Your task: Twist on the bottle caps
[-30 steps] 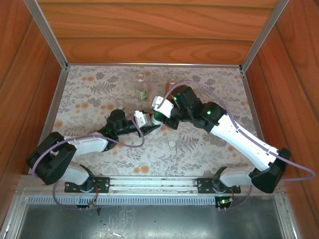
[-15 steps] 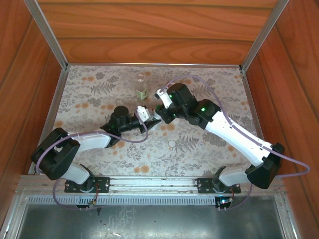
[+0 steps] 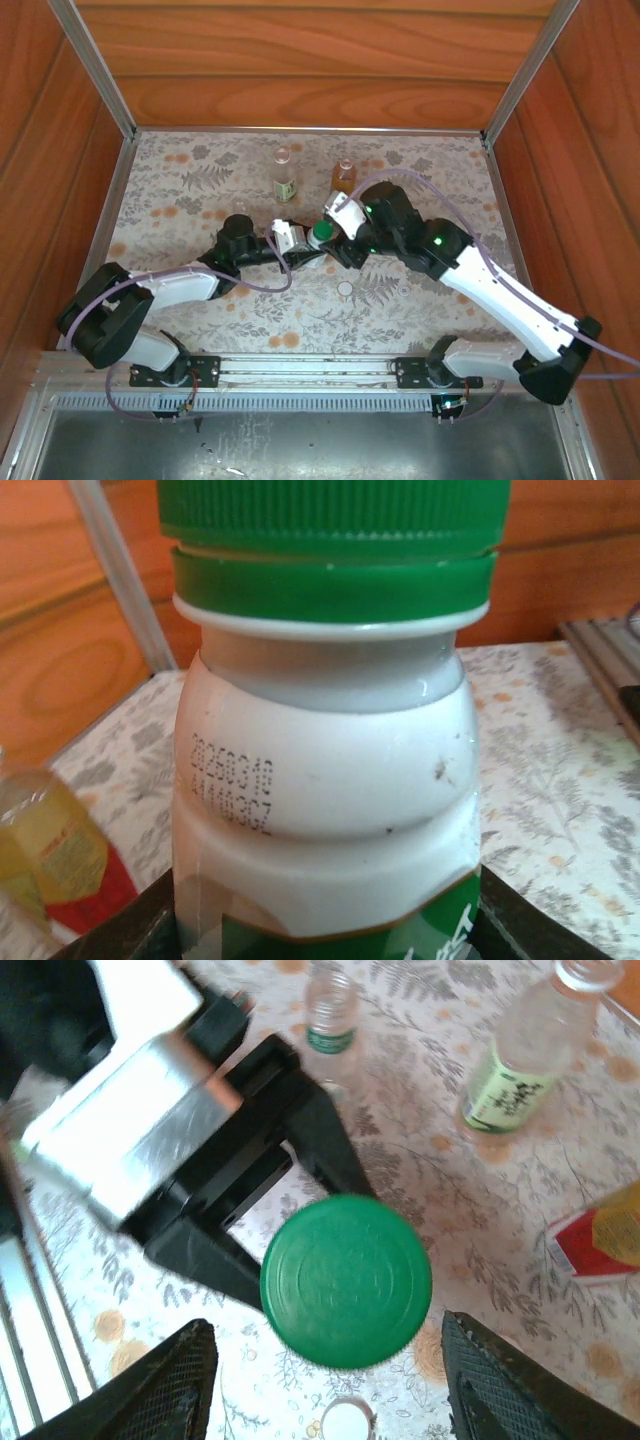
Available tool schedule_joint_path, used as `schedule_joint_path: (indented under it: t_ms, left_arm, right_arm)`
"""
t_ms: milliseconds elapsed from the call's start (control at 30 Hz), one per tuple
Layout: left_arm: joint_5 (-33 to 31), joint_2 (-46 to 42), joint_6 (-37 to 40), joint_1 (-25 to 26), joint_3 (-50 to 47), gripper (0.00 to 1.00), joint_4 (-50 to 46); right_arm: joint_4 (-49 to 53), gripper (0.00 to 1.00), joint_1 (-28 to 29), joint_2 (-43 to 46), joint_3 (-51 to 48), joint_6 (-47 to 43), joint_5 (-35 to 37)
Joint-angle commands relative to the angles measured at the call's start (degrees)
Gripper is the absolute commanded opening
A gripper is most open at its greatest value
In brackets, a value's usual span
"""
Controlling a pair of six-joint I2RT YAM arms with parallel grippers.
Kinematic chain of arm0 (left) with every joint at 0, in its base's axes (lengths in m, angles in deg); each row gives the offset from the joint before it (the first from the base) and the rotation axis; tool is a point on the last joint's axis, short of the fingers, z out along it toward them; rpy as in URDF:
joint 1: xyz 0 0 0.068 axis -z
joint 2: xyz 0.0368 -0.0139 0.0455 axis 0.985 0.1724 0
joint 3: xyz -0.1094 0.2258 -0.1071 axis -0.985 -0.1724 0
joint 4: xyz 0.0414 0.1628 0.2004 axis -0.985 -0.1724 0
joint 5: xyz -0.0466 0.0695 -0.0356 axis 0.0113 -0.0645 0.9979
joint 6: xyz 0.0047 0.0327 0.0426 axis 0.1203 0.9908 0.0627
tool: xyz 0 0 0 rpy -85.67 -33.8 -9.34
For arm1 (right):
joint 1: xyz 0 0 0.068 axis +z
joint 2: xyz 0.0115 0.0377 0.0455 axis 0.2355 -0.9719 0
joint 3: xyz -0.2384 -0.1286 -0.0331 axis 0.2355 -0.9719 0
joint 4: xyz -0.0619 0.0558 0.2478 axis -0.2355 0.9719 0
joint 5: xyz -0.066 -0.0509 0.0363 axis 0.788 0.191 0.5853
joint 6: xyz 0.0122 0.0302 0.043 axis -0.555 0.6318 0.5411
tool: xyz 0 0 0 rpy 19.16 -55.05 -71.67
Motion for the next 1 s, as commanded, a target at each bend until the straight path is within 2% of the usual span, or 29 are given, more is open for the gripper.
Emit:
schedule_joint_path:
  t_ms: [0, 233, 367, 467, 600, 733, 833, 967]
  left_arm:
    - [6.67, -2.69, 1.87, -0.12, -0.77, 0.49, 0.24]
    - [8.21, -3.15, 2.58, -0.17, -0.43, 0.49, -1.55]
    - [8.66, -2.85, 2.75, -0.17, -0.26, 0.49, -1.85]
    - [6.92, -2.00, 3.39, -0.11, -0.59, 0.49, -2.17]
    - [4.77, -1.43, 4.07, -0.13, -0.62, 0.49, -2.60]
    - [1.77, -1.43, 3.96, -0.15, -0.34, 0.49, -2.71]
    - [-2.17, -1.27, 4.07, -0.17, 0.15, 0.49, -2.68]
    - [-4.39, -0.21, 3.90, -0.17, 1.17, 0.49, -2.72]
  right_arm:
    - [0.39, 0.64, -0.17, 1.42, 0.89, -12.46, -5.48]
    - [2.11, 0.64, -0.16, -2.12, 4.65, -17.71, -8.03]
    - [1.73, 0.54, -0.19, -3.60, 5.53, -17.81, -9.73]
    - [1.65, 0.48, -0.16, -3.80, 4.97, -16.95, -10.57]
    - [0.96, 0.35, -0.23, -3.20, 2.53, -14.92, -10.03]
    - [-3.22, 0.19, -0.22, -2.73, -0.13, -6.87, -7.88]
    - [-8.33, 0.07, -0.13, -3.53, -1.61, 6.11, -2.46]
    - [-9.40, 0.08, 1.12, -4.05, -2.36, 15.11, 0.82]
